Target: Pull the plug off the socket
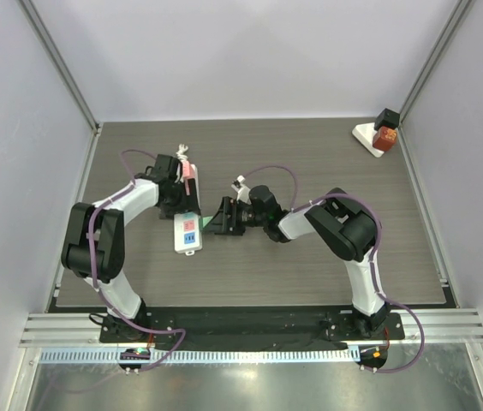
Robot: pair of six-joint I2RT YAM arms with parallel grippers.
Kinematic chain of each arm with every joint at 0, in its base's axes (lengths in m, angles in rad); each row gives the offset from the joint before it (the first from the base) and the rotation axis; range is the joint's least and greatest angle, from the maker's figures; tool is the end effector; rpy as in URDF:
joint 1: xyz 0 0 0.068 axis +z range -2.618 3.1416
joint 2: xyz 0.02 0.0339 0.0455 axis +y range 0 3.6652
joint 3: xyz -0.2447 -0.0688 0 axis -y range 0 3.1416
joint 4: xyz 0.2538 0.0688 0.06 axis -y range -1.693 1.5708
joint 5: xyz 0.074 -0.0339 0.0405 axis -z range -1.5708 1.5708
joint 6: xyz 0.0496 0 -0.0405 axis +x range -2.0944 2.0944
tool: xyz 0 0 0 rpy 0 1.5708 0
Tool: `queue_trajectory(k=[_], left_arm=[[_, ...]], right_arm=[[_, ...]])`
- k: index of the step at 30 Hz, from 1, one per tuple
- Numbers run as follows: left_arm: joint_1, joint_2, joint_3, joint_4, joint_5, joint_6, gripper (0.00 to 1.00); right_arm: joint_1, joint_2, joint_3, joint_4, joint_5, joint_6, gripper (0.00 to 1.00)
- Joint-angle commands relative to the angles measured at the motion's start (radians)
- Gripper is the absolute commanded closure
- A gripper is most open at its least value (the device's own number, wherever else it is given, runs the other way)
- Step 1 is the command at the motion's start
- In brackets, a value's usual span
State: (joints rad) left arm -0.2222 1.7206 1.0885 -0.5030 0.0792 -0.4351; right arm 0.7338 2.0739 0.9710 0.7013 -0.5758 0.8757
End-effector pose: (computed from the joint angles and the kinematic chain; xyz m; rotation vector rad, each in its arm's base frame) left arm 0.3394 -0.0807 0.1420 -0.2671 2.7261 -0.2984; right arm 0.2882 0.2962 0.0832 -0.2790 2.2652 1.5280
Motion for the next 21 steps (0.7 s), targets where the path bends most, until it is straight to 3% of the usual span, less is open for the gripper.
queue_trajectory(k=[1, 12, 17, 21], left_arm=[[-0.019, -0.030, -0.022, 0.055, 0.110, -0.028, 1.00], [-0.043, -0.024, -0.018, 0.049, 0.093, -0.027, 1.00], [-0.054, -0.027, -0.013, 0.037, 0.060, -0.022, 1.00], [-0.058, -0.018, -0.009, 0.014, 0.007, -0.022, 1.00]], right_arm=[[0.006, 0.026, 0.015, 0.047, 0.033, 0.037, 0.25], [-0.017, 0.012, -0.018, 0.064, 0.093, 0.062, 0.31], [-0.025, 0.020, -0.026, 0.109, 0.059, 0.088, 0.46], [-0.036, 0.015, -0.052, 0.222, 0.008, 0.129, 0.68]])
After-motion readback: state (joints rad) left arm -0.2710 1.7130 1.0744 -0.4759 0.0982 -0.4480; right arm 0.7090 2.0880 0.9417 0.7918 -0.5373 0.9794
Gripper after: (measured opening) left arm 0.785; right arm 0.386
